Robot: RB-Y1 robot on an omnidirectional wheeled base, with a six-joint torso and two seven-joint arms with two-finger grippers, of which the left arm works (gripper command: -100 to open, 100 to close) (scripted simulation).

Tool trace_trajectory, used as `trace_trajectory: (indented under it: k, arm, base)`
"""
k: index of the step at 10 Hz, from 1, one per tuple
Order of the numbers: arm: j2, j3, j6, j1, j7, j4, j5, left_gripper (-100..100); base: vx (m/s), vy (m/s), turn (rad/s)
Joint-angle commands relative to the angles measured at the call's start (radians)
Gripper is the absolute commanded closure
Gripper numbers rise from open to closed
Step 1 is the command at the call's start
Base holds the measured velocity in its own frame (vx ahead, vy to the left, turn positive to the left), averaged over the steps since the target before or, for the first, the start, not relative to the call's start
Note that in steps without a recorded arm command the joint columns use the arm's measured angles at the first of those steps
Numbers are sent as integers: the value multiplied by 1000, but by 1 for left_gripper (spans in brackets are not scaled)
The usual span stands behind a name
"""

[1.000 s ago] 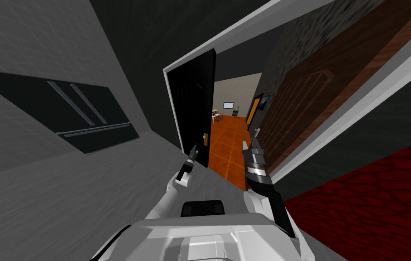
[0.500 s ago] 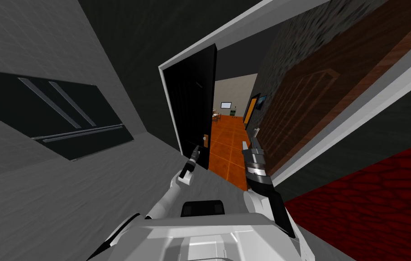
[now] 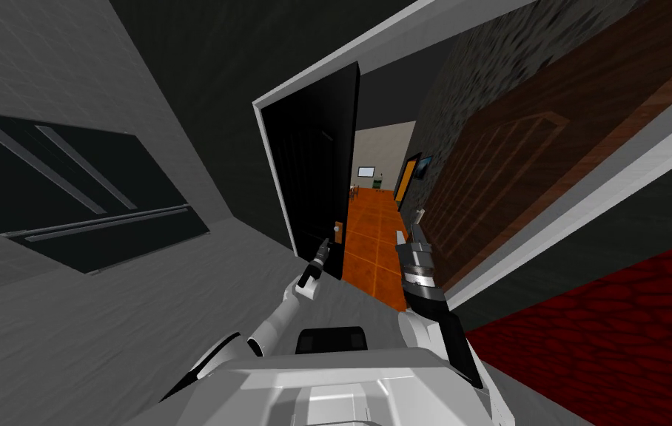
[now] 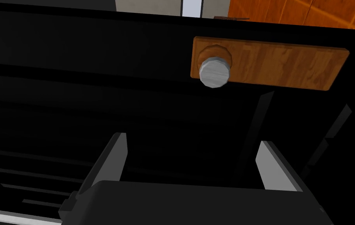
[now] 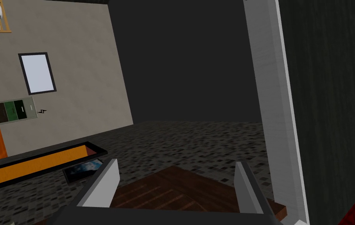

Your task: Push the door open

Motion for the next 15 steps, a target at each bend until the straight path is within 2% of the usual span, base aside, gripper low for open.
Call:
trace_trajectory:
  k: [1,5,8,11,12,13,15]
  arm:
    - [-12,-13,6,-25,-6,37,9,-100]
    - [-25,-26,8,-57,-9,86,19,-100]
    - [-47,-45,10,-101,-13,153,32,-100]
    - [-62,-56,11,-126,-15,192,40,-100]
    - [-58,-53,14,-118,-16,178,38,-100]
    - [-35,-49,14,-120,-16,182,38,-100]
    - [-23,-45,14,-122,-16,185,38,-100]
  base:
    - [125,120,-98]
    - [63,71,-46]
    - [79,82,-72]
    - [72,72,-46]
    - [26,28,-11]
    - [96,-44,-30]
    - [169,-69,-21]
